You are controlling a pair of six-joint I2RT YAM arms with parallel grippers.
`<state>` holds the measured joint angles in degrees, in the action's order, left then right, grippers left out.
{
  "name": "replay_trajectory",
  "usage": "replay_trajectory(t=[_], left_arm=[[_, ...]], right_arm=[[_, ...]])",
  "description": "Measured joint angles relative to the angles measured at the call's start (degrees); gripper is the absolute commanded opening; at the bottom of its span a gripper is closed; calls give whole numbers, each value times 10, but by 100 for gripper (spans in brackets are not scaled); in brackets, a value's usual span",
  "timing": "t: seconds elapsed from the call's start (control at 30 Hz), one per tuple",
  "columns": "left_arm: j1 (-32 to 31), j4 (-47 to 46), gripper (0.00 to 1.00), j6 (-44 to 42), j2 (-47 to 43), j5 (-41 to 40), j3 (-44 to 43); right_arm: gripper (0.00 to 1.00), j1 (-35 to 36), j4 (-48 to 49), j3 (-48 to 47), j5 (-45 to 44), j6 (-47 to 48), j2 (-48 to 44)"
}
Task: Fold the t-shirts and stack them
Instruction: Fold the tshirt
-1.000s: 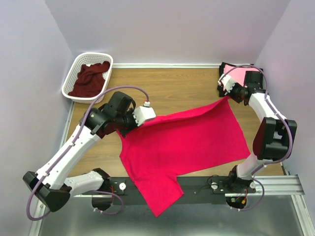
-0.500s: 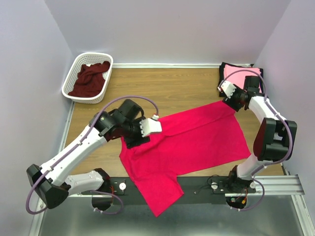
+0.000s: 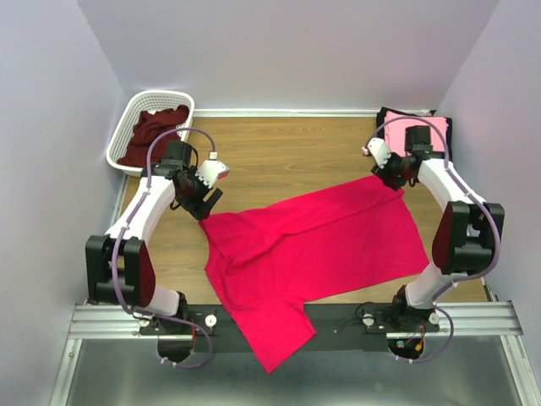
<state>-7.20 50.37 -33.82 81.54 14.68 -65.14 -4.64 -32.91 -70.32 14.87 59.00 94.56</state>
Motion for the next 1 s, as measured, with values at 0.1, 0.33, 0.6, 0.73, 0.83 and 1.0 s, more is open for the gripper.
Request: replay_trajectory(t=[0.1, 0.33, 0.6, 0.73, 0.83, 1.0], left_arm=[[16, -37, 80, 8, 32, 0, 19], [33, -96, 54, 21, 101, 15, 36], [50, -130, 0, 32, 162, 40, 57], [65, -146, 0, 41, 167, 19, 47], [76, -158, 0, 45, 187, -9, 12], [77, -172, 5, 49, 226, -33, -49]], right_arm=[[41, 28, -9, 0, -3, -23, 34], [40, 48, -27, -27, -19, -69, 131], [40, 47, -31, -66, -44, -113, 171], [48, 47, -27, -65, -50, -122, 170], [55, 47, -19, -59, -52, -131, 166], [62, 47, -13, -59, -57, -155, 164]])
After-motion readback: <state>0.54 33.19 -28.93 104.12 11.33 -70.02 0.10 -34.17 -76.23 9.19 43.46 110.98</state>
